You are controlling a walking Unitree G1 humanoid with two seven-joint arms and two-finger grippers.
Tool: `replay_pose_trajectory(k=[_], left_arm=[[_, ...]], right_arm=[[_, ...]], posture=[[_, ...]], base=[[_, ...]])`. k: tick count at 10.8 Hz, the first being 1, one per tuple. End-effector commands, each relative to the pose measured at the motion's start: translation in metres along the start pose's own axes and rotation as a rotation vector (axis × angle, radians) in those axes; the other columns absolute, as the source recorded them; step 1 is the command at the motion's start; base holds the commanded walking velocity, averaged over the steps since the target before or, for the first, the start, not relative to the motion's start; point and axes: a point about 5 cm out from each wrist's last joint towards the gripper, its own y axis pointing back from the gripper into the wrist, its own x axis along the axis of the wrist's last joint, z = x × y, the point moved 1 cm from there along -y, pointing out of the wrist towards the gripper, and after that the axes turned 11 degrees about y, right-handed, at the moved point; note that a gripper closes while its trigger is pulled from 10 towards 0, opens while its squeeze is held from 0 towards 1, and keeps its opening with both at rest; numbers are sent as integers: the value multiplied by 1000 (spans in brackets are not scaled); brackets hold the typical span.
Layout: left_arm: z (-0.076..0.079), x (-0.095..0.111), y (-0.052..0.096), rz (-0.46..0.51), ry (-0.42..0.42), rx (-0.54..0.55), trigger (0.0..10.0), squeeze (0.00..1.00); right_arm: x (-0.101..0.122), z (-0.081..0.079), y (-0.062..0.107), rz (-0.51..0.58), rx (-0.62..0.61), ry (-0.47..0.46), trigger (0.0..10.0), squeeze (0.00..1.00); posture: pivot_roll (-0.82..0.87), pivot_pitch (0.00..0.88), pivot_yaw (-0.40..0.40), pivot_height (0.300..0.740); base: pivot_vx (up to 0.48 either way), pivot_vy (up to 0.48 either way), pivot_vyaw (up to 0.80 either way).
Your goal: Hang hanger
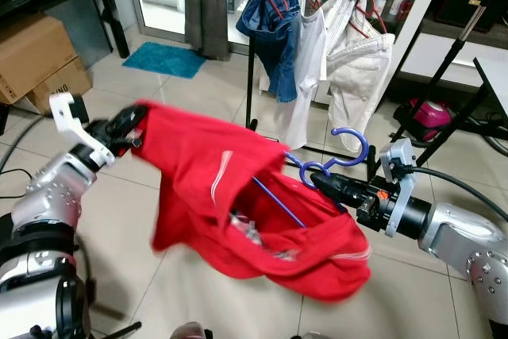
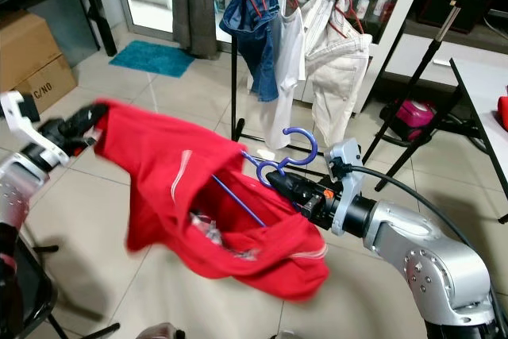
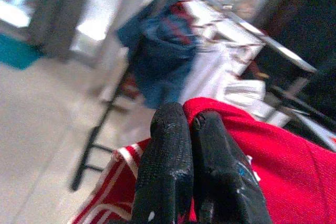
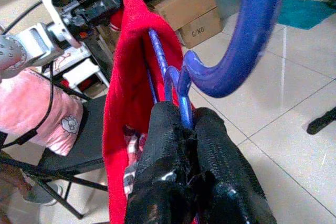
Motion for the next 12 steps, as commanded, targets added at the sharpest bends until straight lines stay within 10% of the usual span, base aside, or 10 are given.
replay_pose_trajectory(k=[1, 6, 8, 9, 12], left_arm=[[-6, 23, 2, 85, -39, 78, 0, 0], [-30, 15, 4, 80, -125, 369, 0, 0], [-16, 8, -5, 57, -92, 239, 10000, 0], [-7, 1, -10, 10, -125, 155, 10000, 1000], [-5, 0, -10, -35, -210, 132, 10000, 1000]], right_arm=[[1, 5, 6, -3, -38, 17, 10000, 0], [1, 4, 6, 7, -40, 18, 10000, 0], [3, 3, 5, 11, -37, 20, 10000, 0], [5, 2, 2, 20, -34, 25, 10000, 0], [10, 2, -2, 54, -67, 5, 10000, 0]], posture=[[-40, 0, -19, 740], [-45, 0, -21, 740], [-42, 1, -26, 740], [-41, 2, -27, 740], [-42, 2, -28, 740]], base=[[0, 0, 0], [0, 0, 0], [0, 0, 0], [0, 0, 0], [0, 0, 0]])
